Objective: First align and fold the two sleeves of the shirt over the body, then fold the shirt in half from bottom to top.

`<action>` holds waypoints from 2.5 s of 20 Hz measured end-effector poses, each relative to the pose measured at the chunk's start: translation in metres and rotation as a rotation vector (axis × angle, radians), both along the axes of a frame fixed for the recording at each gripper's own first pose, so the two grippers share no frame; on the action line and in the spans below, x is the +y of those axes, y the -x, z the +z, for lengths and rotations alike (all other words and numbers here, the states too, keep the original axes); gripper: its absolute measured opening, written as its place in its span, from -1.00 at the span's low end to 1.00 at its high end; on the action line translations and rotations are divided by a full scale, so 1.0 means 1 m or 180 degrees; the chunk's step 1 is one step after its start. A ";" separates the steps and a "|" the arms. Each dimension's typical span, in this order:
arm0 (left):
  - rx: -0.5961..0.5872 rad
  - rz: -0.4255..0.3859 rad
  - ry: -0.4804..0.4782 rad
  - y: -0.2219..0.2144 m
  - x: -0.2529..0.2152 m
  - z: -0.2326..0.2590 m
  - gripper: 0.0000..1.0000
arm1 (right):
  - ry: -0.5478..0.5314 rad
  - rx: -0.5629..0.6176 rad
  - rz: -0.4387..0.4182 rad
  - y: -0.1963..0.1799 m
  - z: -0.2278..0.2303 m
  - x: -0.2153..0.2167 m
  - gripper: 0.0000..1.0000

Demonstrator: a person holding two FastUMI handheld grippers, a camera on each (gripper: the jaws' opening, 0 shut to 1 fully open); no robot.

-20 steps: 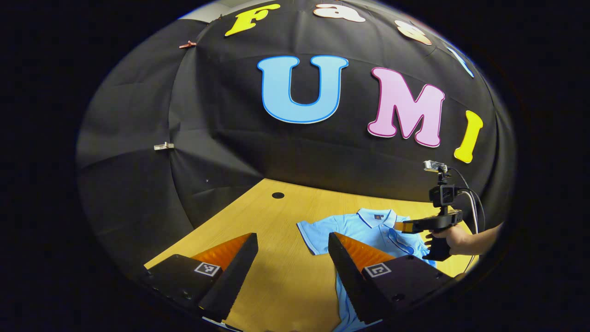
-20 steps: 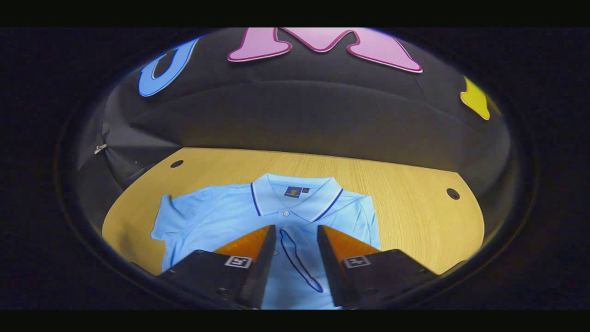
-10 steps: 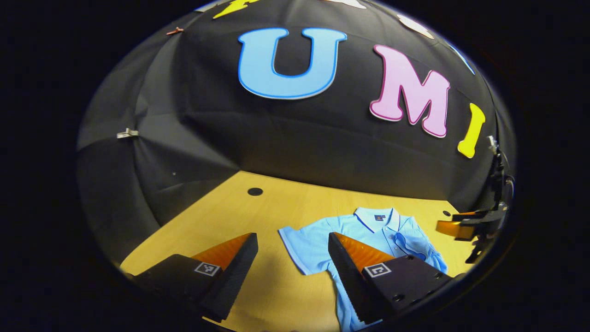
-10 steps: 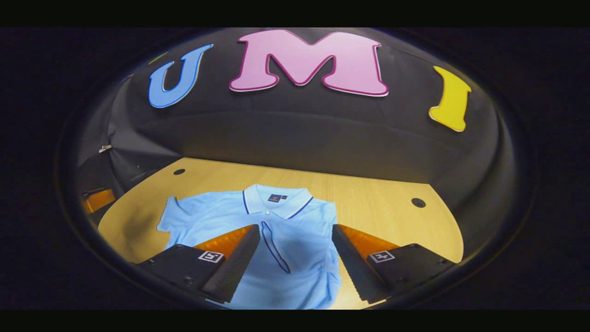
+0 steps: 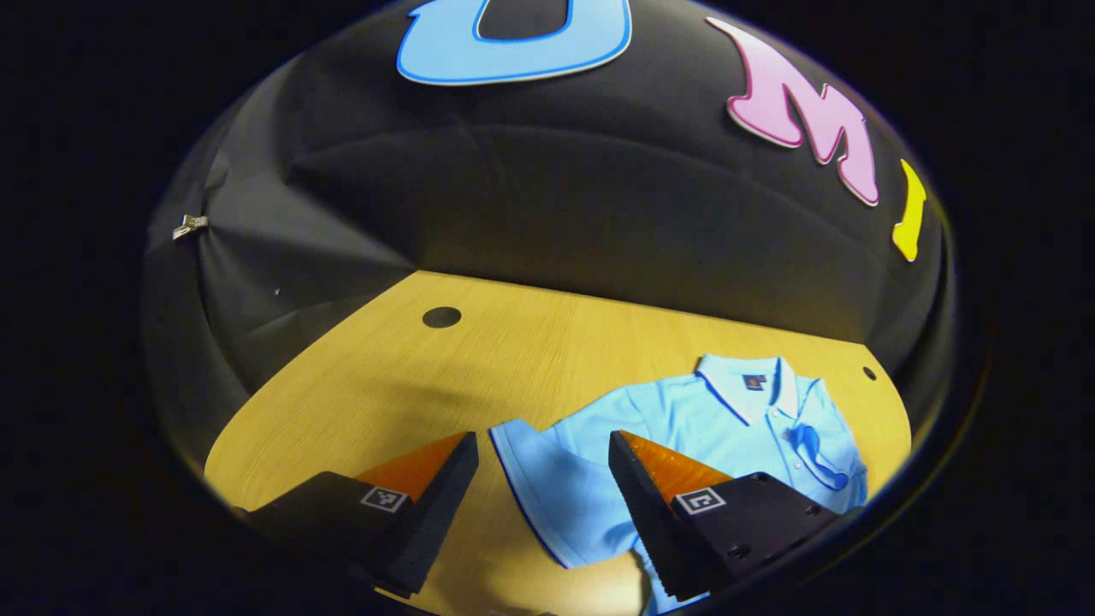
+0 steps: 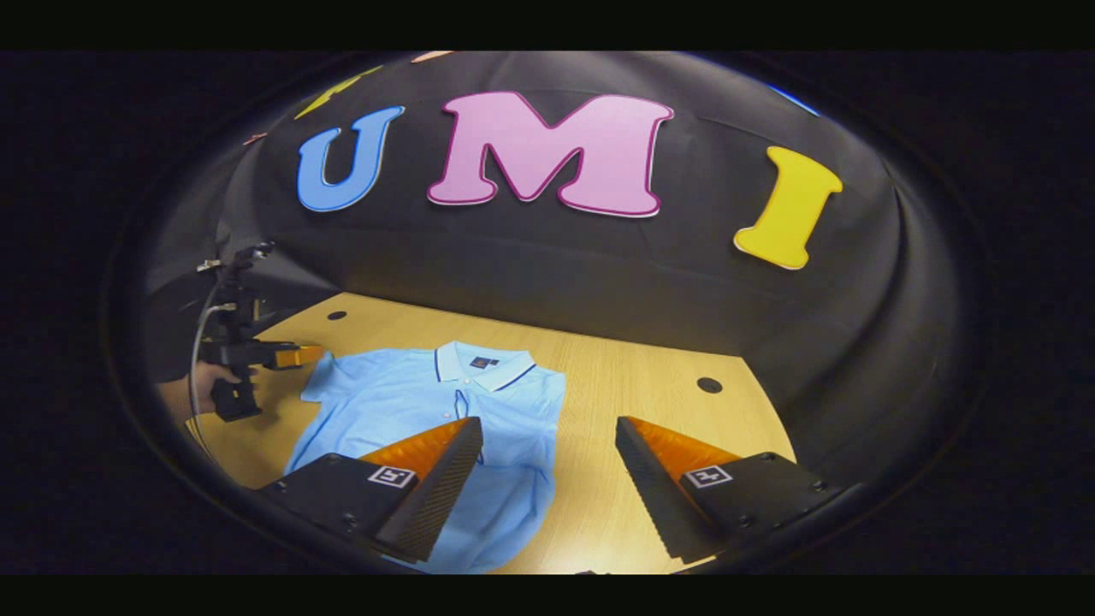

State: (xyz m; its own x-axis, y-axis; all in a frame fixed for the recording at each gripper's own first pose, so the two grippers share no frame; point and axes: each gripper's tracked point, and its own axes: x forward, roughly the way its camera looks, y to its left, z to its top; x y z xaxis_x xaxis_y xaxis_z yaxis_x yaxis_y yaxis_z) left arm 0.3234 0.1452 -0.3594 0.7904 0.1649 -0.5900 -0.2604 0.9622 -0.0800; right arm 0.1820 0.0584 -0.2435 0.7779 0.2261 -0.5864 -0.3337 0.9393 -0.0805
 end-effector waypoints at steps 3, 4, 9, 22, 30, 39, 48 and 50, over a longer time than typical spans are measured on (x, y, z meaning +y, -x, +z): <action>0.0088 0.0049 0.0051 -0.016 0.010 -0.014 0.95 | -0.0030 0.0104 0.0000 0.020 0.006 -0.004 0.95; 0.0114 0.0056 0.0089 -0.020 0.011 -0.019 0.95 | -0.0033 0.0127 -0.0020 0.025 0.007 -0.007 0.95; 0.0401 -0.0075 -0.0128 -0.026 0.015 -0.048 0.96 | 0.0040 0.0170 -0.0008 0.036 0.006 -0.015 0.95; 0.0455 -0.0257 -0.0074 -0.039 -0.015 -0.046 -0.88 | -0.0177 0.0312 -0.0353 0.034 -0.013 -0.036 0.96; 0.0206 -0.0460 -0.0130 -0.054 -0.066 0.027 -0.88 | -0.0264 0.0355 -0.0439 0.037 -0.021 -0.048 0.96; 0.0077 -0.0963 0.0133 -0.054 -0.213 0.064 -0.88 | -0.0405 0.0366 -0.0402 0.042 -0.021 -0.063 0.95; 0.0067 -0.1162 0.0471 -0.028 -0.265 0.065 0.13 | -0.0440 0.0433 -0.0478 0.066 -0.032 -0.084 0.90; -0.0032 -0.1220 0.0331 -0.013 -0.259 0.073 0.71 | -0.0422 0.0481 -0.0530 0.080 -0.035 -0.084 0.96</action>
State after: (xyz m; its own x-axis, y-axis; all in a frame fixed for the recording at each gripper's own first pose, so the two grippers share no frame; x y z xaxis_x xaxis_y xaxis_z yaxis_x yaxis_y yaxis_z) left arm 0.3368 -0.1140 -0.2864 0.7888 -0.2034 -0.5800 0.1174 0.9761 -0.1828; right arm 0.1018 -0.0260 -0.2786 0.7167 0.1848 -0.6725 -0.1725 0.9813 0.0858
